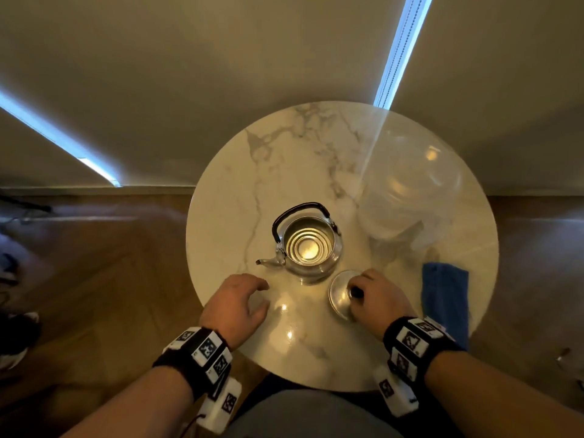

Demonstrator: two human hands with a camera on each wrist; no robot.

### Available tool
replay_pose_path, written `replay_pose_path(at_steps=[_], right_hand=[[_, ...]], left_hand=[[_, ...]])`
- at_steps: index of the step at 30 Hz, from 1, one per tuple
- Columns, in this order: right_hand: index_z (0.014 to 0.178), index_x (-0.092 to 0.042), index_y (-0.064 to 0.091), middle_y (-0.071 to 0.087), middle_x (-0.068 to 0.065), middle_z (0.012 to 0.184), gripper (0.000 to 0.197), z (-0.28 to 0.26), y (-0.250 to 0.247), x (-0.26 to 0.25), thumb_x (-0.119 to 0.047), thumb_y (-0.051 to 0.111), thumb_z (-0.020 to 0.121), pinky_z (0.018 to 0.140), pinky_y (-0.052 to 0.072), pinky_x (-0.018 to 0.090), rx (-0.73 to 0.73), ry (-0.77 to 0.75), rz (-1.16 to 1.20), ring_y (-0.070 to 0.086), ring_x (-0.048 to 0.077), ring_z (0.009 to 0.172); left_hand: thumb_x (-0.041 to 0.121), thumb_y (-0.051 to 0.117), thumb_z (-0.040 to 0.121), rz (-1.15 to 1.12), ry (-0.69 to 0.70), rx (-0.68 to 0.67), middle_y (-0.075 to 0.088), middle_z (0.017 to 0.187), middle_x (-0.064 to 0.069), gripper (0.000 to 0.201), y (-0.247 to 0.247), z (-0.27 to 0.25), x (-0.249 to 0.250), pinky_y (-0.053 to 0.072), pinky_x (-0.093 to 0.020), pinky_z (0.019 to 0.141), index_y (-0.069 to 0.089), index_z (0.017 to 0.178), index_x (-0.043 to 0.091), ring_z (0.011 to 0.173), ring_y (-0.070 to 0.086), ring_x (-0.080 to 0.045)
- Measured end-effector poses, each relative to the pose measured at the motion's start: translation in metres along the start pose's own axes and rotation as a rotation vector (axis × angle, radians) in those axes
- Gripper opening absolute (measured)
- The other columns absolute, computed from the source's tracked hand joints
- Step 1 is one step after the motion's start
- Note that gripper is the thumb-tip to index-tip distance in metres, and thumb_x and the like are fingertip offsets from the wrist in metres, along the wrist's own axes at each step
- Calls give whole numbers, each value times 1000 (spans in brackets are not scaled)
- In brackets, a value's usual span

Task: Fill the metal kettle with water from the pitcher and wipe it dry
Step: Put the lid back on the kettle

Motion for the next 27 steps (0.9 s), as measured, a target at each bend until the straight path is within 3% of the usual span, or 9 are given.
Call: replay_pose_path(at_steps=[3,6,10,12,16,20,27], right_hand=[[109,-27,71,58,-8,109,20,-25,-24,1,-27,68,89,82,49,26,64,18,130,58,16,93],[110,-27,71,60,-9,108,22,-28,-45,-16,-25,69,89,79,48,24,132,-36,205,58,12,90],[114,-26,70,59,-7,112,21,11,-59,-61,-28,66,94,78,47,26,238,-69,128,59,15,92],[113,-24,72,61,-3,113,20,34,-59,-79,-27,64,95,75,45,29,261,-60,89,62,20,92],[108,-18,73,63,7,111,19,62,-44,-95,-20,65,91,71,34,27,256,-42,9,64,30,94],[102,-12,75,64,9,107,17,70,-35,-99,-19,62,94,70,34,27,263,-8,-12,64,31,91],[93,-7,76,66,12,101,13,74,-34,-103,-12,64,91,68,34,28,245,-5,-59,64,32,87]], left_hand=[[34,70,87,0,40,47,62,113,14,30,-3,8,11,48,-28,96,65,117,34,110,54,-8],[33,75,84,-15,75,84,62,122,6,41,-11,29,19,44,-27,99,64,123,29,116,54,-14],[38,82,75,-89,94,54,51,147,4,74,-19,69,23,37,-24,106,53,142,28,133,49,-18],[42,84,69,-134,98,41,49,148,6,85,-19,85,27,39,-24,106,49,144,26,131,51,-16],[49,87,64,-192,169,-49,51,142,4,93,-12,108,32,48,-37,108,48,143,21,126,55,-15],[43,87,68,-187,160,-93,41,160,5,88,-5,115,32,41,-27,107,50,146,23,135,51,-18],[39,85,72,-102,193,-85,36,163,9,67,-4,119,30,47,-32,104,64,134,23,134,52,-22]])
Point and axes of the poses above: each hand's wrist, its own z-axis towards the middle knuckle, its own y-axis out of the palm, x = y × z, the point moved 5 cm from there along z, towards the middle knuckle
